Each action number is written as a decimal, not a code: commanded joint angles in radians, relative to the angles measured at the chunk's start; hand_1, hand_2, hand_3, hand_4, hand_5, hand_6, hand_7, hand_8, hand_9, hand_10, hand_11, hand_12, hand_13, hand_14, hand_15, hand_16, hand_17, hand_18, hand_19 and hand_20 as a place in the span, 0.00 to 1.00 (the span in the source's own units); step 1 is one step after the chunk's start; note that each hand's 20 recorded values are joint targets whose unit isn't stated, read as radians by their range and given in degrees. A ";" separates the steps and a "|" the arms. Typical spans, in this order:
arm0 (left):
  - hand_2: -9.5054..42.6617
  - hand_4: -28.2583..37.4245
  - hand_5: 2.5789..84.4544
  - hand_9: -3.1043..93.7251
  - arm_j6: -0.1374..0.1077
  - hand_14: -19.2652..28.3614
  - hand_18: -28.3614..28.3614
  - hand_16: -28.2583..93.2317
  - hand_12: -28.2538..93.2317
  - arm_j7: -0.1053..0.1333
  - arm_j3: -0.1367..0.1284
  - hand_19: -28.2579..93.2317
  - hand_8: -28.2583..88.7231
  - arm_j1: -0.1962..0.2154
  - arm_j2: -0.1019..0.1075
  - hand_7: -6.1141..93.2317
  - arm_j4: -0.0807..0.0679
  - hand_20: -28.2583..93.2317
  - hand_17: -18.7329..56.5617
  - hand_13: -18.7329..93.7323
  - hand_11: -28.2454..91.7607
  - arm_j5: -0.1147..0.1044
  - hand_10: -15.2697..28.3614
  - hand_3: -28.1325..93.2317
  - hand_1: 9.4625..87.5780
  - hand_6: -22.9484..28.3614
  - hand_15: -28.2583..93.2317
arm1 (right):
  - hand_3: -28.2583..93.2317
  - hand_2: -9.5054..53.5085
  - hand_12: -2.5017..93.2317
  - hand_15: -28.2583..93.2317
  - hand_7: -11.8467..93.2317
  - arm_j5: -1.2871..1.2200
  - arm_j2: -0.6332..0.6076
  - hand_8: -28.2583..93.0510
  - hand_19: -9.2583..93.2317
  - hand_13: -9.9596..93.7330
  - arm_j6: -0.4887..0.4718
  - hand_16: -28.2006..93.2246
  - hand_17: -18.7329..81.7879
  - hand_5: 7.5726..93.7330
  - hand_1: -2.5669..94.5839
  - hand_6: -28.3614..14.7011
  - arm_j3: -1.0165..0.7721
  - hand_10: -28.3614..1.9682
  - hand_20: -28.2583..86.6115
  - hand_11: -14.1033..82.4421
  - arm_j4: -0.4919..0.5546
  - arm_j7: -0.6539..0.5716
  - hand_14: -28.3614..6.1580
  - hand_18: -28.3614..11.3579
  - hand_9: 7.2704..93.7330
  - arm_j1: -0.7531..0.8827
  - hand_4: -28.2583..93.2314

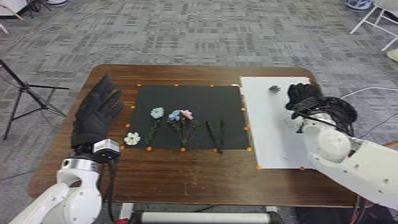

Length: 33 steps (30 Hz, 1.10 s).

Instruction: Arrange flowers

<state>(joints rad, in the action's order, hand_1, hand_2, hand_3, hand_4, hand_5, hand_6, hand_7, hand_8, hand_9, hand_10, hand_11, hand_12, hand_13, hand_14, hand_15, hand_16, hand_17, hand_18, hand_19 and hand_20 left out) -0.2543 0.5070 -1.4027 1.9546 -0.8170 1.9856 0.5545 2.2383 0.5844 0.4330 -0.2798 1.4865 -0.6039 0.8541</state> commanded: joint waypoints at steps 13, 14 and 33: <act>0.09 0.02 0.28 0.23 0.006 0.68 0.83 0.30 0.40 0.024 0.012 0.49 0.18 -0.017 -0.001 0.21 0.017 0.34 0.07 0.30 0.35 0.014 0.56 0.79 0.19 0.47 0.37 | 0.92 0.00 0.59 0.86 0.54 -0.027 0.324 0.22 0.89 0.77 -0.029 0.52 0.51 0.78 0.54 0.68 0.188 0.73 0.69 0.45 0.108 0.122 0.66 0.23 0.87 -0.197 0.03; 0.09 0.02 0.28 0.23 0.009 0.68 0.83 0.30 0.40 0.023 0.009 0.49 0.18 -0.015 -0.002 0.21 0.018 0.34 0.08 0.30 0.35 0.015 0.56 0.79 0.19 0.47 0.37 | 0.92 0.00 0.59 0.86 0.54 -0.024 0.330 0.22 0.89 0.77 -0.046 0.52 0.51 0.78 0.54 0.68 0.199 0.73 0.69 0.44 0.103 0.118 0.66 0.23 0.87 -0.198 0.03; 0.09 0.01 0.28 0.23 0.018 0.68 0.83 0.30 0.40 0.018 0.017 0.49 0.18 -0.024 0.000 0.22 0.014 0.34 0.08 0.30 0.35 0.018 0.56 0.79 0.19 0.47 0.38 | 0.90 0.00 0.58 0.86 0.54 0.002 0.329 0.24 0.87 0.73 -0.099 0.52 0.48 0.71 0.52 0.70 0.231 0.77 0.70 0.40 0.022 0.076 0.68 0.26 0.83 -0.187 0.00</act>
<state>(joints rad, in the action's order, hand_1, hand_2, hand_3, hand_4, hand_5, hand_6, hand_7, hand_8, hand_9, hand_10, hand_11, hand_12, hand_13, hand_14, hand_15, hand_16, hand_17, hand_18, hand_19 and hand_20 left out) -0.2507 0.5262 -1.3895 1.9375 -0.8143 2.0000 0.5655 2.2207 0.9190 0.3415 -0.0200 1.5077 -0.5074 0.6606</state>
